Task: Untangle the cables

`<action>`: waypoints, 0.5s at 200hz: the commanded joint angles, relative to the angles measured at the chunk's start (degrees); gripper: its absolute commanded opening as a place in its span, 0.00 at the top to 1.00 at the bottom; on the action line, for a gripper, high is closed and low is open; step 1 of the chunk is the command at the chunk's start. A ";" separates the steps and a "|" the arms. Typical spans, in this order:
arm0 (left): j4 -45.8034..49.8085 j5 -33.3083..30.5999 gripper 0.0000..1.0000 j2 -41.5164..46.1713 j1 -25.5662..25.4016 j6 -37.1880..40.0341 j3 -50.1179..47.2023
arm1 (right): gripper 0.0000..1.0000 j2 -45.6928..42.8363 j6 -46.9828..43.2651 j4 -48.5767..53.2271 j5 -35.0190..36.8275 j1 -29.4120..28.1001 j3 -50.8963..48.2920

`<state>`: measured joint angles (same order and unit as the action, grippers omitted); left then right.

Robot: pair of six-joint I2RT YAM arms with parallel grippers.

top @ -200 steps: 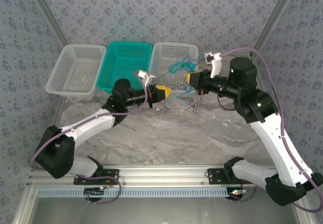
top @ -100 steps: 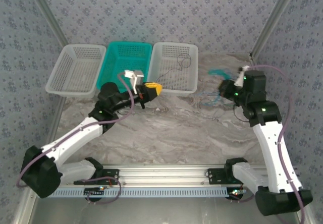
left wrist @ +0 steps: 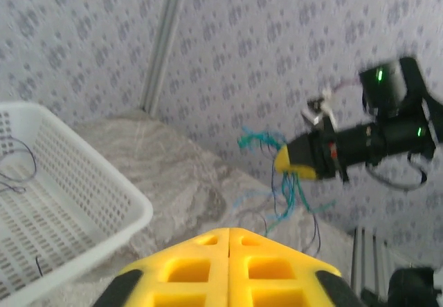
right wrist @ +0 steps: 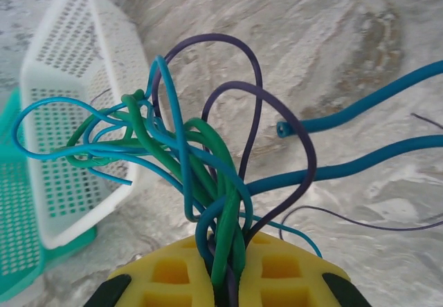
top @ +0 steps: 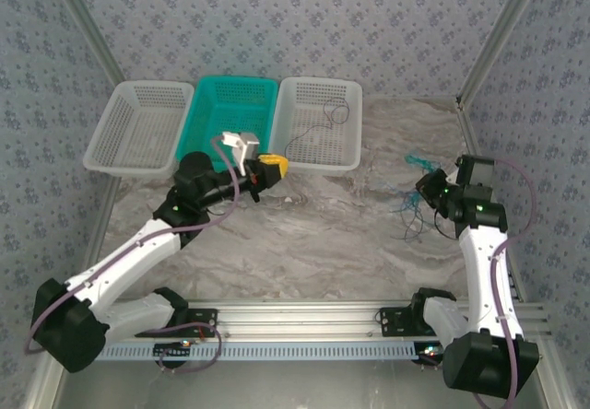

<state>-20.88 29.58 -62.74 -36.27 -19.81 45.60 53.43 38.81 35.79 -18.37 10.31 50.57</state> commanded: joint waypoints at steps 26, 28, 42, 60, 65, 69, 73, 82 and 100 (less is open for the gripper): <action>-0.61 2.47 0.74 -5.02 -4.43 2.87 3.85 | 1.00 -0.38 1.85 -4.48 -8.17 -1.73 6.01; -1.08 2.64 0.73 -5.22 -4.56 2.63 3.87 | 1.00 -0.44 2.19 -4.50 -8.17 -1.81 6.27; -4.18 3.69 0.62 -7.07 -5.20 0.59 4.20 | 1.00 -0.60 4.33 -5.24 -8.31 -2.59 7.71; -7.52 4.26 0.56 -9.45 -6.78 -1.72 4.58 | 1.00 -0.75 7.70 -5.66 -7.07 -3.72 9.59; -8.32 4.38 0.54 -10.01 -7.22 -2.26 4.81 | 1.00 -0.80 8.78 -5.69 -6.12 -4.18 10.37; -8.99 4.47 0.53 -10.51 -7.67 -2.71 4.99 | 1.00 -0.82 9.53 -5.56 -5.10 -4.73 10.88; -9.43 4.51 0.53 -10.97 -8.20 -2.96 5.13 | 1.00 -0.80 10.61 -5.14 -3.78 -5.22 11.40; -10.19 4.32 0.52 -12.11 -9.53 -3.27 5.71 | 0.98 -0.91 13.52 -3.82 0.32 -6.45 12.77; -10.66 3.45 0.50 -14.97 -12.49 -3.48 7.76 | 0.98 -0.96 19.18 -2.17 8.28 -9.42 14.66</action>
<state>-26.46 32.16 -75.05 -45.50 -21.65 49.23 53.41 48.77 31.99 -20.05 3.79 61.36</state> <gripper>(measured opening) 0.490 0.098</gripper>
